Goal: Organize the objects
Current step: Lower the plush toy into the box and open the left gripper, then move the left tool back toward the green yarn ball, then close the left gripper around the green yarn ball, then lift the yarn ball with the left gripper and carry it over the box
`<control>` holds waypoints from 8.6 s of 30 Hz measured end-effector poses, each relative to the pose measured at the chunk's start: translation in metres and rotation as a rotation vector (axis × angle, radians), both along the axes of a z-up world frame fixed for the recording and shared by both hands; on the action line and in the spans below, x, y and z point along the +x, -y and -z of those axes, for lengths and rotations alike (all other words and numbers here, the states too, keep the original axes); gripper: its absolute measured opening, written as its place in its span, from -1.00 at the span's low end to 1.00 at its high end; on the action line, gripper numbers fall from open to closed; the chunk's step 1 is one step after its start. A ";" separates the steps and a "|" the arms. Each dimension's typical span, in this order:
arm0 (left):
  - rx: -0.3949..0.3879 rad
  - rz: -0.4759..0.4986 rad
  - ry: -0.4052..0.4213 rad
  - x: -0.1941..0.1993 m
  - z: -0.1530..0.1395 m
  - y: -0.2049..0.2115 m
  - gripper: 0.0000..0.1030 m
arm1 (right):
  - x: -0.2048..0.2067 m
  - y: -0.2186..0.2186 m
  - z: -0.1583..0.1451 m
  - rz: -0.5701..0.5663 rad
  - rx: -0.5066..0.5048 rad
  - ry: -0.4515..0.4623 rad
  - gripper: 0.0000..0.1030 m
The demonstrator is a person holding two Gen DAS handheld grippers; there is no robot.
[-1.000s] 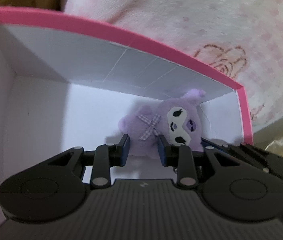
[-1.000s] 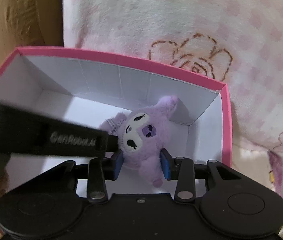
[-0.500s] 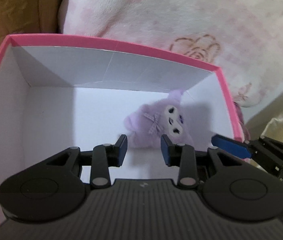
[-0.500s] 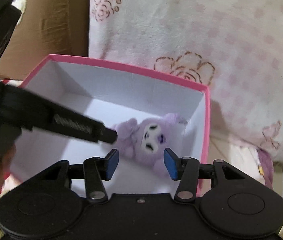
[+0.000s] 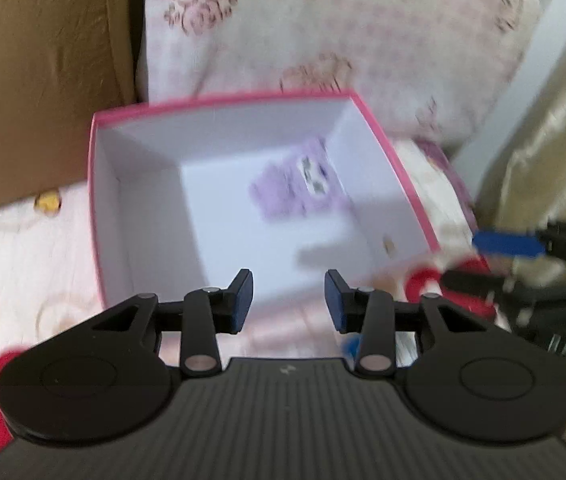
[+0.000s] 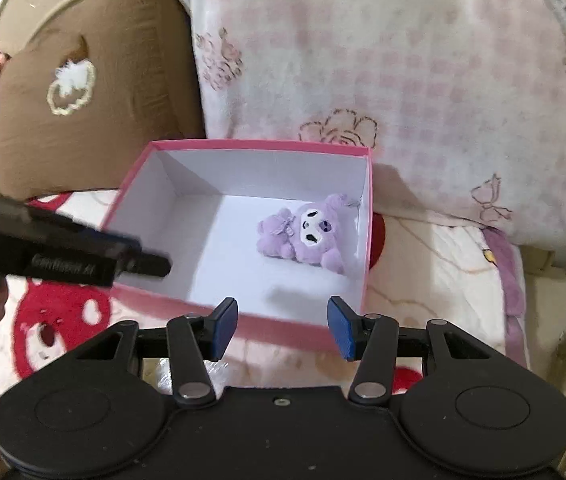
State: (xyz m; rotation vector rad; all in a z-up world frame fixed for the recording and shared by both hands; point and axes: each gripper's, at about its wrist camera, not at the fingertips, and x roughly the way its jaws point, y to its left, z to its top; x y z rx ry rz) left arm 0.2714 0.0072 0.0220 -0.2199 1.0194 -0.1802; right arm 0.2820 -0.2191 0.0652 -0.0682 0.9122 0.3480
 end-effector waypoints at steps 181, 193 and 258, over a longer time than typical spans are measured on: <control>-0.337 -0.239 0.175 -0.204 0.151 -0.103 0.06 | -0.122 -0.144 0.179 -0.410 0.058 0.056 0.34; -0.250 -0.134 0.114 -0.220 0.111 -0.078 0.10 | -0.155 -0.137 0.136 -0.321 0.065 0.017 0.42; -0.158 -0.186 0.105 0.078 0.048 -0.072 0.13 | 0.128 -0.088 0.092 -0.183 0.071 -0.004 0.31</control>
